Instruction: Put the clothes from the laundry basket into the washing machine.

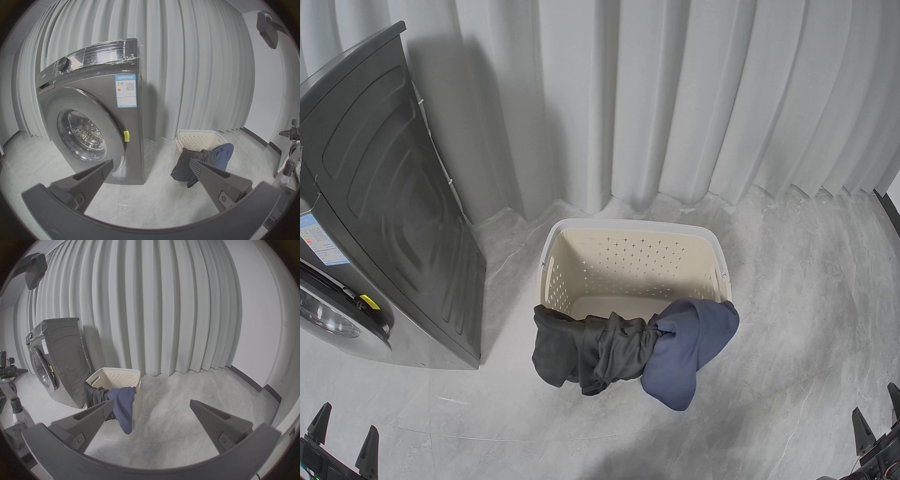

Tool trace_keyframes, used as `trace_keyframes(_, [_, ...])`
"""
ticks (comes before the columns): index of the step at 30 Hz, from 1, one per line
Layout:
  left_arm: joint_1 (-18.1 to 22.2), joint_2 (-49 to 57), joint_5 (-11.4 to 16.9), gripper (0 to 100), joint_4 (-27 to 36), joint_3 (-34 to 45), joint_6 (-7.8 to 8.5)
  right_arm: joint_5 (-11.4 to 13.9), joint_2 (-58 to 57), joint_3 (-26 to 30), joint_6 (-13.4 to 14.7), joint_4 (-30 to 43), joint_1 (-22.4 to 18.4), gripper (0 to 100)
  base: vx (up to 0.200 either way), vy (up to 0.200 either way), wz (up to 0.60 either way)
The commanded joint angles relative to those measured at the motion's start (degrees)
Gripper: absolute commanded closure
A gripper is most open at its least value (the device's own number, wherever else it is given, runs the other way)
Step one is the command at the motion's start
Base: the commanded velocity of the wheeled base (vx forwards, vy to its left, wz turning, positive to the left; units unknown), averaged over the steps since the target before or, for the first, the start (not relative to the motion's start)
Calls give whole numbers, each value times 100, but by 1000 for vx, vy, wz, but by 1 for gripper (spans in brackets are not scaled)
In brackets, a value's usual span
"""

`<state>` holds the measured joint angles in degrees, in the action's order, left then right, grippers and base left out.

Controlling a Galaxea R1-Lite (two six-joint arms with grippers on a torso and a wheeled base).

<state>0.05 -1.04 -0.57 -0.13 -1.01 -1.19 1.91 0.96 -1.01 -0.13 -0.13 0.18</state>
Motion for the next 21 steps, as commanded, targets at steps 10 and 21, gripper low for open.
trace_keyframes(10, [4,95,-4,0,-4,101,-4,2,-35,101,-4,5,-1,0,0,200,0])
trace_keyframes(21, [4,95,5,0,-4,101,-4,2,-35,101,-4,5,-1,0,0,145,0])
